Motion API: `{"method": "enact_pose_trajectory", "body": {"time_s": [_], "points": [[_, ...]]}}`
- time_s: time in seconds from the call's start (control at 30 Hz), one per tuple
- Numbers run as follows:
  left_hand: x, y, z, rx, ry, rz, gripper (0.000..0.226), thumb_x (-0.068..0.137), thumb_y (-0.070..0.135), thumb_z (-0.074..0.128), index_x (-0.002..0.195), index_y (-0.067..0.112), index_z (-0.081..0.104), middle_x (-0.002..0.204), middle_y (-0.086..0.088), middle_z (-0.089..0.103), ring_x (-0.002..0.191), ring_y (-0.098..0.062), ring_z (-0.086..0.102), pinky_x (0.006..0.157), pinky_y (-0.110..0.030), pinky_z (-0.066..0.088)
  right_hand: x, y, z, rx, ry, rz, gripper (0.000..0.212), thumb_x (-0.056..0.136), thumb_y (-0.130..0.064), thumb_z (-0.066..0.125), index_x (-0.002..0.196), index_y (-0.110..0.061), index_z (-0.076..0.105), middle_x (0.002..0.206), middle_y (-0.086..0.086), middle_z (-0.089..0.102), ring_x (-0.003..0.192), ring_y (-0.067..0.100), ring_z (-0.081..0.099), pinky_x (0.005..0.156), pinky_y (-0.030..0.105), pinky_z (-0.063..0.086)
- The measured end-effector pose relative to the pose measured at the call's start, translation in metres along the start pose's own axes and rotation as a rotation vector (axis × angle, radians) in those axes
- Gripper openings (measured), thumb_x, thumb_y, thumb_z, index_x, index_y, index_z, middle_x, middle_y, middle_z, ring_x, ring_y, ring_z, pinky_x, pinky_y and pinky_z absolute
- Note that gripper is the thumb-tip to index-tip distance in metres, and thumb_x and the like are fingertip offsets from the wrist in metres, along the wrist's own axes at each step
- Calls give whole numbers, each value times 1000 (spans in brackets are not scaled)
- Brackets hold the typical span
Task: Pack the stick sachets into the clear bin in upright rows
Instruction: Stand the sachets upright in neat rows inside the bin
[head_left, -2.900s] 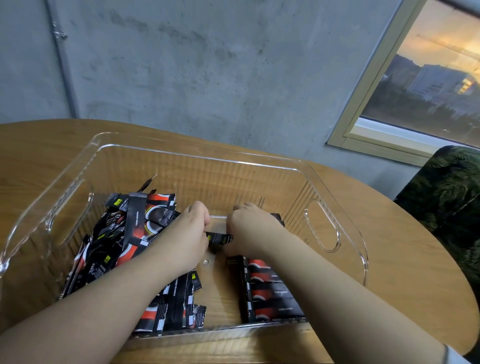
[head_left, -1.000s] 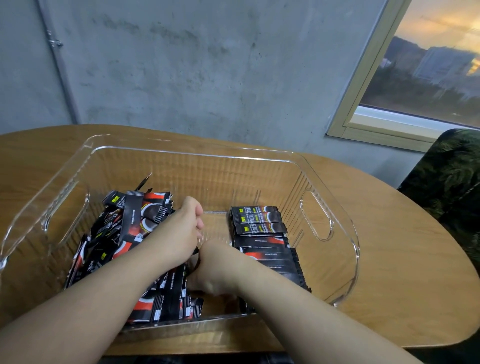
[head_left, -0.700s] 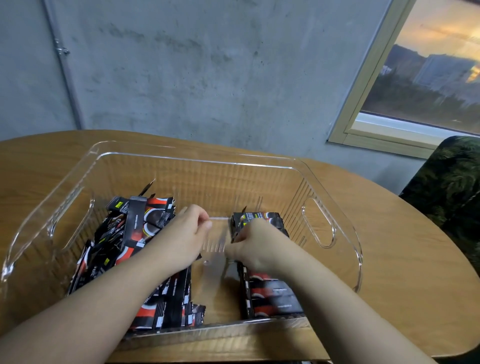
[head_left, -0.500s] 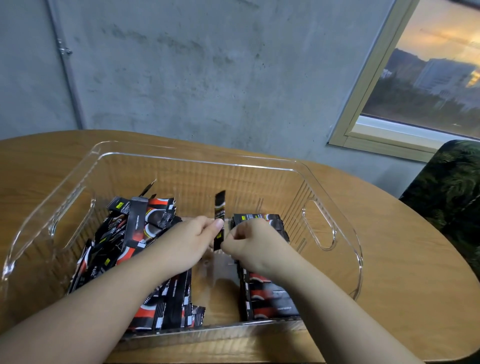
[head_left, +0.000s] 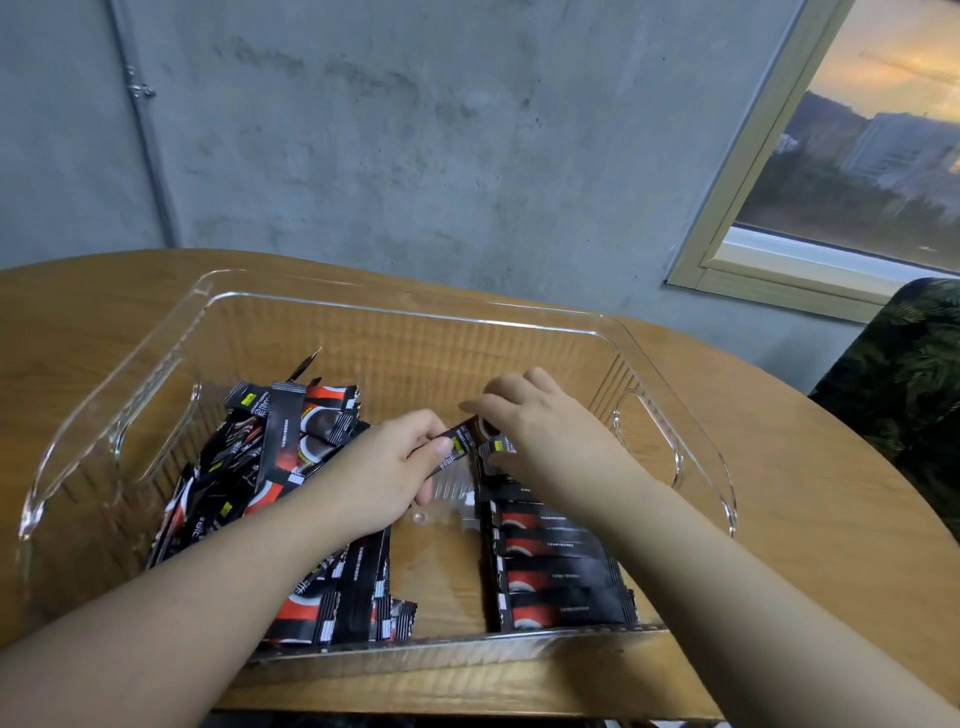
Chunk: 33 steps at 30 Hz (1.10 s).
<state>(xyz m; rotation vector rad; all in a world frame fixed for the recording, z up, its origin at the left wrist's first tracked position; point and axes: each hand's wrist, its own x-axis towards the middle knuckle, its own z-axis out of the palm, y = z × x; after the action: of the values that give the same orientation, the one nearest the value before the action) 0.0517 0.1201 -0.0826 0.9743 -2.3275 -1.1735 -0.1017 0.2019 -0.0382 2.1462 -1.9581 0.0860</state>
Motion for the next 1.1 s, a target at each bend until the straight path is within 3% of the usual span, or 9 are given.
{"method": "enact_pose_trajectory", "body": {"time_s": [0.13, 0.23, 0.3, 0.4, 0.57, 0.67, 0.83, 0.97, 1.1], "points": [[-2, -1, 1, -6, -11, -5, 19, 100, 34, 41, 87, 30, 55, 47, 9, 56, 67, -15, 68, 77, -40, 53, 7, 1, 5, -131, 3, -138, 27, 68, -16, 80, 92, -11, 69, 78, 2, 63, 69, 21, 55, 67, 30, 50], [-3, 1, 2, -54, 23, -3, 18, 101, 36, 36, 97, 29, 52, 59, 7, 56, 66, -10, 66, 78, -36, 52, 9, 2, 2, -113, -145, -108, 24, 89, -21, 60, 111, -11, 61, 101, 4, 62, 95, 24, 55, 85, 30, 41], [-4, 2, 0, -55, 37, 4, 20, 101, 37, 31, 104, 26, 47, 67, 3, 62, 72, -12, 65, 82, -35, 51, 8, 10, -8, -39, -214, 75, 27, 91, -26, 59, 115, -11, 59, 108, 5, 62, 102, 24, 56, 84, 29, 39], [-4, 3, 0, -43, 20, -3, 22, 101, 38, 28, 108, 23, 44, 77, 3, 64, 77, -11, 63, 83, -33, 50, 5, 19, -19, 28, -348, 308, 22, 88, -23, 65, 104, -8, 61, 99, 7, 65, 86, 23, 57, 71, 28, 41], [-3, 0, 1, 27, -23, -1, 22, 100, 40, 29, 107, 25, 44, 83, 6, 62, 76, -6, 63, 83, -35, 52, -6, 14, -9, -57, -529, 382, 5, 87, -3, 61, 91, -5, 60, 74, 3, 51, 75, 22, 54, 69, 29, 49], [-4, 2, 1, 42, -20, 1, 23, 100, 40, 29, 108, 24, 44, 83, 6, 62, 76, -5, 62, 82, -33, 52, -13, 11, -2, -73, -508, 392, 32, 86, 7, 51, 62, -11, 39, 67, 1, 38, 76, 26, 49, 67, 29, 44], [-4, 1, 2, 59, -34, -10, 20, 100, 39, 33, 103, 26, 47, 83, 8, 63, 77, -7, 65, 79, -31, 53, -15, 9, 5, -61, -457, 395, 42, 86, -1, 63, 61, -16, 32, 69, -2, 38, 73, 22, 48, 64, 28, 41], [-4, 2, 1, 235, -155, 15, 18, 98, 37, 47, 82, 35, 55, 85, 12, 63, 81, -4, 62, 69, -22, 45, -15, 8, 9, -34, -442, 437, 41, 89, -5, 60, 61, -15, 31, 65, 0, 40, 70, 23, 50, 63, 30, 43], [-5, -1, 1, 344, -292, 96, 14, 94, 40, 53, 96, 41, 67, 109, 21, 60, 107, -2, 51, 102, -28, 36, -17, 5, 8, -18, -417, 470, 39, 89, -5, 60, 62, -14, 32, 63, -1, 37, 70, 24, 49, 62, 30, 43]]}}
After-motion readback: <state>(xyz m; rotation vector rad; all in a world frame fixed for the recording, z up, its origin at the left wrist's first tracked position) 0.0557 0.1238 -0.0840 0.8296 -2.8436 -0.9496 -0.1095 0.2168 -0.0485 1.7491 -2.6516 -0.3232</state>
